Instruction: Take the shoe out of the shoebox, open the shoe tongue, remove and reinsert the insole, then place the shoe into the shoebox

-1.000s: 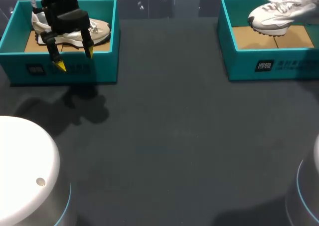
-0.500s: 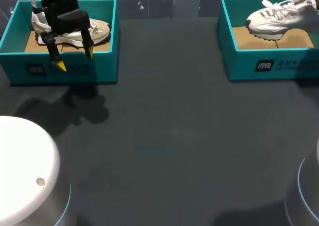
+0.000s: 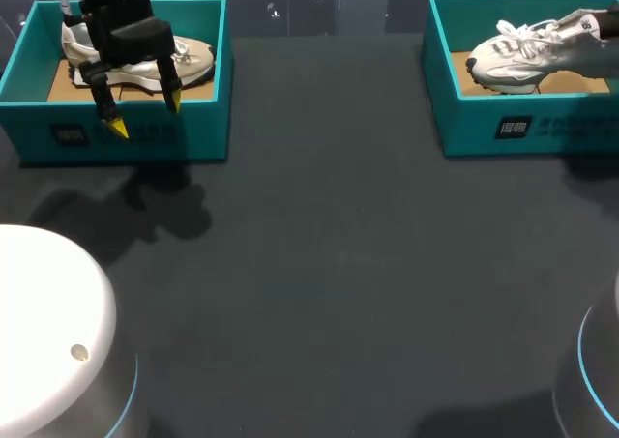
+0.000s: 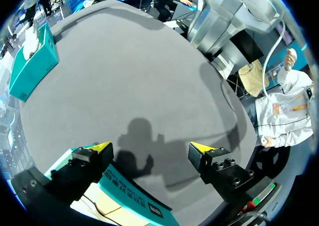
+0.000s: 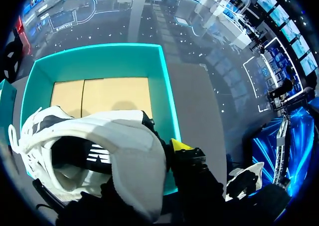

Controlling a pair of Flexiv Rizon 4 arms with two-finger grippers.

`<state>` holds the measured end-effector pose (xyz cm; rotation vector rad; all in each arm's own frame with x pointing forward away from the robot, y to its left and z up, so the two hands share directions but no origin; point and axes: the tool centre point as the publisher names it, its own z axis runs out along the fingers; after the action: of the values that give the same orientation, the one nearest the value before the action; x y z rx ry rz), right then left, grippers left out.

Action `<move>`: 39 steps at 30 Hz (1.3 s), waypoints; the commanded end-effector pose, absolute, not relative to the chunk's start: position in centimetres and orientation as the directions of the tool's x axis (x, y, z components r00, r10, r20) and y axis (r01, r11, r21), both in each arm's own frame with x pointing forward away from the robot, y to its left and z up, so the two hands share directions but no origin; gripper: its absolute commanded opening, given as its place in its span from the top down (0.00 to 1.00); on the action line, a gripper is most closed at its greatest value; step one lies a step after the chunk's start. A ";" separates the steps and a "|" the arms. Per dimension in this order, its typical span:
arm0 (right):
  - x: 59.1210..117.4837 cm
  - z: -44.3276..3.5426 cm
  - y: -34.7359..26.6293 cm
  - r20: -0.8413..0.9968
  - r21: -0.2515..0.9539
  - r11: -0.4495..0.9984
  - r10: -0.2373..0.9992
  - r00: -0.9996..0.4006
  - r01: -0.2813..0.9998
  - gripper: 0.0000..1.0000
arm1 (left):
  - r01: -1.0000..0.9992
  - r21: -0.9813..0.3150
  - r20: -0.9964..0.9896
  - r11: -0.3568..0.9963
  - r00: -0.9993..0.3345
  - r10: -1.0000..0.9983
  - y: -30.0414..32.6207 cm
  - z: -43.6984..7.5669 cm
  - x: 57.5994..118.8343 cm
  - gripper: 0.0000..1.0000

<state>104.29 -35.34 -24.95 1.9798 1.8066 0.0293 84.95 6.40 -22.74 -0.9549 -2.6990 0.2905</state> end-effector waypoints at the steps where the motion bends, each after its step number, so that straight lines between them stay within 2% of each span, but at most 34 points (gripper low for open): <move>1: 104.1 -24.7 -35.5 -0.280 0.346 -0.035 0.950 0.139 0.938 1.00 | 0.587 -0.271 0.181 0.763 -0.748 0.639 6.4 -22.7 85.0 0.00; 9: 104.1 -24.7 -35.5 -0.280 0.346 -0.035 0.950 0.139 0.938 1.00 | 0.587 -0.271 0.181 0.763 -0.748 0.639 6.4 -22.7 85.0 0.00; 23: 103.3 -27.6 -35.6 -0.293 0.356 -0.140 0.922 0.252 0.924 1.00 | 0.587 -0.271 0.181 0.763 -0.748 0.639 6.4 -22.7 85.0 0.00; 39: 102.1 -31.1 -35.6 -0.284 0.321 -0.172 0.921 0.268 0.931 1.00 | 0.587 -0.271 0.181 0.763 -0.748 0.639 6.4 -22.7 85.0 0.00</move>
<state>101.84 -35.69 -30.93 2.1167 1.6726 -0.0321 84.94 6.38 -22.74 -0.9555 -2.6987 0.2903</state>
